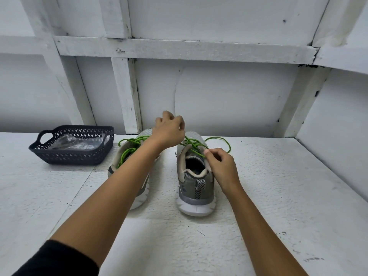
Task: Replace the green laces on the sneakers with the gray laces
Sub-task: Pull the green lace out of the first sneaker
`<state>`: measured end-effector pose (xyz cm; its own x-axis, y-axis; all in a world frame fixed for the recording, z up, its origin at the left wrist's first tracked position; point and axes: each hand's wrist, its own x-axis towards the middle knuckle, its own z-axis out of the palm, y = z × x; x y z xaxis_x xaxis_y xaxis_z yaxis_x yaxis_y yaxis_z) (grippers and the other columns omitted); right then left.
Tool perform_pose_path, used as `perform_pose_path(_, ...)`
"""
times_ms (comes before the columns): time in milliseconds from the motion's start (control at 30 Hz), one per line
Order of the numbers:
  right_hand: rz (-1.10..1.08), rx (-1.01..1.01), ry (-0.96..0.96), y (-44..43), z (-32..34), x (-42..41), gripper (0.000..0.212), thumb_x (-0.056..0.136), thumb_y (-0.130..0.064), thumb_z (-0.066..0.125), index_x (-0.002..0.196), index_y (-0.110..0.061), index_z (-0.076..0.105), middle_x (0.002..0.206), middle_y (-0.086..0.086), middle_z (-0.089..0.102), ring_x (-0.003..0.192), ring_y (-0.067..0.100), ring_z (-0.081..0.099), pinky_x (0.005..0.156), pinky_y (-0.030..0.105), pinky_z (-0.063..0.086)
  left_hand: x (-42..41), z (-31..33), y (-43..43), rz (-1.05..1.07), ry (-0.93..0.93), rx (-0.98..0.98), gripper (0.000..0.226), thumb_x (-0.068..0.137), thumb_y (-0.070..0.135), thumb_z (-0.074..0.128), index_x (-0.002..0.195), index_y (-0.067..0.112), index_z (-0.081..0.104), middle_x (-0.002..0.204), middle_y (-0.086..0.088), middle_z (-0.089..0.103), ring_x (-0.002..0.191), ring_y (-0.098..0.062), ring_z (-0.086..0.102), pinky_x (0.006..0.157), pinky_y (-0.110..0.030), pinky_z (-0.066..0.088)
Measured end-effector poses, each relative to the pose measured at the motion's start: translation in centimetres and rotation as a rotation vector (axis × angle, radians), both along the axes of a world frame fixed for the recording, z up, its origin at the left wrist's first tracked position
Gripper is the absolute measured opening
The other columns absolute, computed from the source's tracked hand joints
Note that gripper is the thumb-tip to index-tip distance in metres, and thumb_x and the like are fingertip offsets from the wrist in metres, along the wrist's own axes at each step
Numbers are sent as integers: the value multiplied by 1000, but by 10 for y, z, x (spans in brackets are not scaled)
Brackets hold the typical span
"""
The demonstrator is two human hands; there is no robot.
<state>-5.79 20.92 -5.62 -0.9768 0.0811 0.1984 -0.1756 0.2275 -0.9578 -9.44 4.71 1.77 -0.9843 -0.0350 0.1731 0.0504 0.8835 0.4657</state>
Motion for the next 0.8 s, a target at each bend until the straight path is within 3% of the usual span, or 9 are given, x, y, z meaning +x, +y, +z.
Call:
perform_pose_path(100, -2, -17, -1, -1, 0, 0, 13, 90, -29, 59, 87, -19, 66, 86, -9, 67, 87, 10, 62, 81, 29, 51, 6, -1, -7, -136, -121, -282, 30, 97, 33, 42, 116, 18, 60, 133, -8, 40, 129, -31, 30, 104, -40, 28)
perform_pose_path(233, -5, -6, 2, 0, -1, 0, 14, 90, -30, 59, 88, -18, 67, 86, -7, 68, 88, 12, 62, 81, 31, 51, 19, 3, -8, -204, -199, -125, 30, 100, 28, 43, 111, 6, 58, 107, -8, 53, 99, -25, 53, 78, -27, 36)
perform_pose_path(300, -6, 10, 4, 0, -1, 0, 15, 90, -30, 59, 89, -18, 66, 86, -7, 67, 88, 12, 62, 81, 30, 51, 18, 11, -10, -76, -120, 95, 26, 101, 19, 40, 108, 2, 57, 99, -8, 50, 87, -21, 47, 65, -25, 32)
perform_pose_path(367, -12, 18, 8, -1, -1, 0, 15, 91, -31, 58, 90, -18, 66, 86, -7, 66, 88, 12, 61, 79, 27, 50, 11, 19, -20, 152, 37, 316, 24, 100, 11, 35, 106, 0, 55, 100, -14, 49, 88, -24, 47, 63, -28, 33)
perform_pose_path(467, -17, 18, 9, -1, -1, 1, 14, 91, -30, 58, 90, -18, 65, 86, -7, 66, 87, 11, 61, 76, 24, 48, 6, 20, -37, 421, 223, 264, 29, 96, 5, 32, 121, -3, 45, 125, -22, 42, 109, -38, 46, 86, -39, 37)
perform_pose_path(567, -15, 7, 8, -1, -1, 1, 14, 91, -30, 59, 89, -18, 66, 86, -7, 66, 86, 10, 61, 73, 21, 47, 7, 10, -33, 215, 264, -7, 46, 83, -6, 37, 125, 12, 45, 130, -16, 40, 116, -34, 40, 92, -43, 38)
perform_pose_path(633, -16, 0, 7, -1, -1, 0, 14, 91, -29, 59, 89, -18, 66, 86, -8, 66, 86, 9, 61, 71, 19, 46, 8, 3, -25, -56, 143, -156, 43, 84, 1, 43, 120, 22, 55, 126, -5, 48, 116, -26, 45, 98, -41, 39)
perform_pose_path(700, -18, 1, 10, -1, -2, 0, 14, 91, -29, 59, 88, -18, 66, 85, -8, 66, 86, 10, 61, 70, 19, 45, 7, -4, -20, -243, -28, -193, 29, 89, 13, 49, 112, 23, 64, 118, 0, 59, 111, -19, 53, 97, -37, 42)
perform_pose_path(800, -15, 3, 15, -1, -2, 0, 14, 91, -29, 59, 88, -17, 66, 86, -7, 66, 86, 10, 61, 71, 20, 45, 8, -11, -16, -263, -69, -120, 18, 91, 24, 57, 102, 17, 69, 101, 2, 67, 100, -18, 59, 87, -32, 46)
